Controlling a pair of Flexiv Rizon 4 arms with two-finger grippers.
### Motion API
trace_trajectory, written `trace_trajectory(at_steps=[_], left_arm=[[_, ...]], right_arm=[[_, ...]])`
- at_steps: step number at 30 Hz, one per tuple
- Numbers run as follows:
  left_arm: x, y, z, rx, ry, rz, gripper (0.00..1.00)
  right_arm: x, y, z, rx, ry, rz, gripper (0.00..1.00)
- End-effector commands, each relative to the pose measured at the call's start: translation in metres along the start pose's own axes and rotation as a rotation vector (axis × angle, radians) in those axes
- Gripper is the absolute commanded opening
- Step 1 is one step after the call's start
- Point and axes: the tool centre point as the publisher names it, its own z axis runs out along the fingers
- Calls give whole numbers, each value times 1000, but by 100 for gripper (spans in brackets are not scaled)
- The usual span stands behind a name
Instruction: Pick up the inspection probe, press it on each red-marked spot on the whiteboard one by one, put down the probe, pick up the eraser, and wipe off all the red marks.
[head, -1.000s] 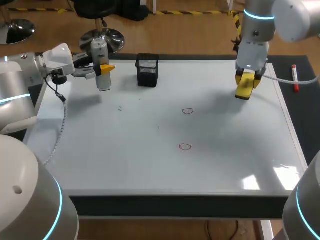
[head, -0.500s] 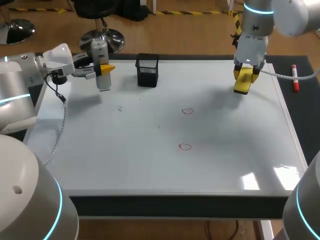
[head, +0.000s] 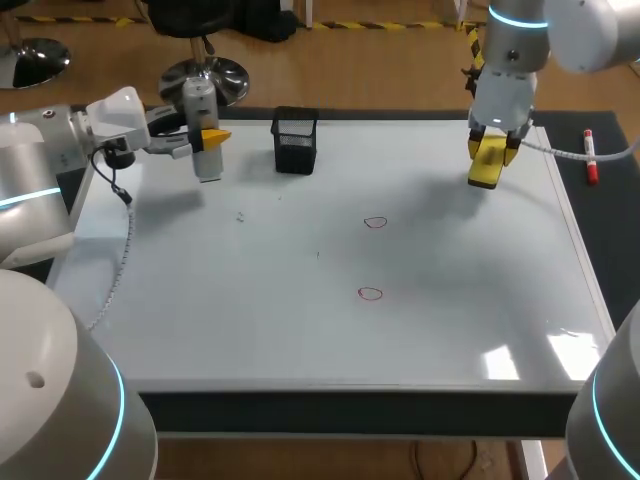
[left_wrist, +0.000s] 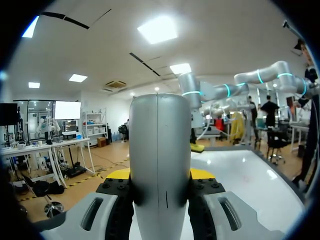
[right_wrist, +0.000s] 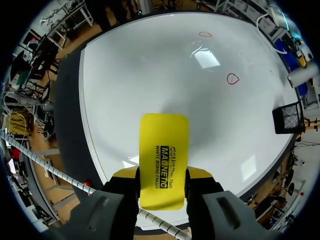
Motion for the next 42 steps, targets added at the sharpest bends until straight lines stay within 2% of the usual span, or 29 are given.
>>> trace_trajectory(at_steps=[1,8,20,29,42], left_arm=[[12,-9,5,5,15,4,0],[36,-20,33,41,108,11,0],[80,-31,81,88,315,5,0],[108,-27,124,101,482,-18,0],[140,-20,166,101,643,-42,0]], right_arm=[[1,0,-1,2,3,-2,0],[1,0,-1,2,3,-2,0],[1,0,-1,2,3,-2,0],[1,0,-1,2,3,-2,0],[1,0,-1,2,3,-2,0]])
